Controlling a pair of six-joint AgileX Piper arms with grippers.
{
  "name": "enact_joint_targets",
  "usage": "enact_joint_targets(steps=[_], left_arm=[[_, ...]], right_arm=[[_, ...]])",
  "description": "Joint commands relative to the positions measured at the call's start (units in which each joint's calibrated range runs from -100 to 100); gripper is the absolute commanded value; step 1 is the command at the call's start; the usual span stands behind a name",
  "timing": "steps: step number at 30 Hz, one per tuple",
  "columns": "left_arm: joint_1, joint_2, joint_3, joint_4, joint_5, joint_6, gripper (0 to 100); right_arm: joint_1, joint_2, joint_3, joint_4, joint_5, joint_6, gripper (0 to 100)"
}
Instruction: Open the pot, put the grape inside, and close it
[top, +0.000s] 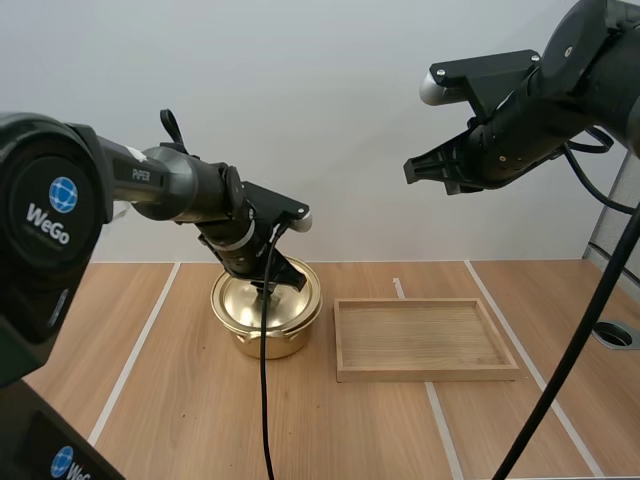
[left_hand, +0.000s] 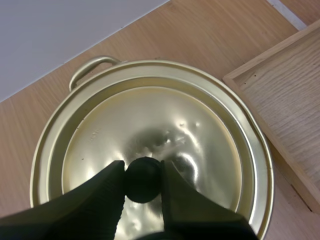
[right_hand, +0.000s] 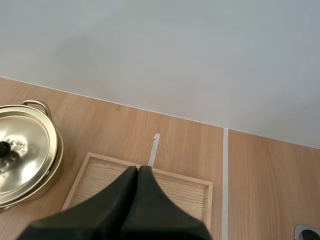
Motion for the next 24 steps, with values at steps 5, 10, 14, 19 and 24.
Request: enact_joint_targets(steps=[5,10,14,19,24], left_arm=[[-0.14,1.6,0.3,0.6,0.1,-0.4,0],[-0.14,3.5,0.3,0.9,0.1,-0.4,0],[-0.14,3.7,0.3,0.9,-1.2,-0.4,0],[-0.14,3.7,0.3,0.9,-2.7,-0.4,0],[-0.14,3.7,0.3,1.1,-2.1,-0.4,0]], right_arm=[[-0.2,-0.8,0.1,0.5,0.4,-0.2,0],[-0.2,-0.8,0.1,0.5,0.4,-0.2,0],[-0.2,-0.8,0.1,0.9,0.4,-0.2,0],[-0.2,-0.8,0.1,1.3,0.4,-0.2,0],[-0.2,-0.8,0.1,1.3,0.9,-0.2,0]])
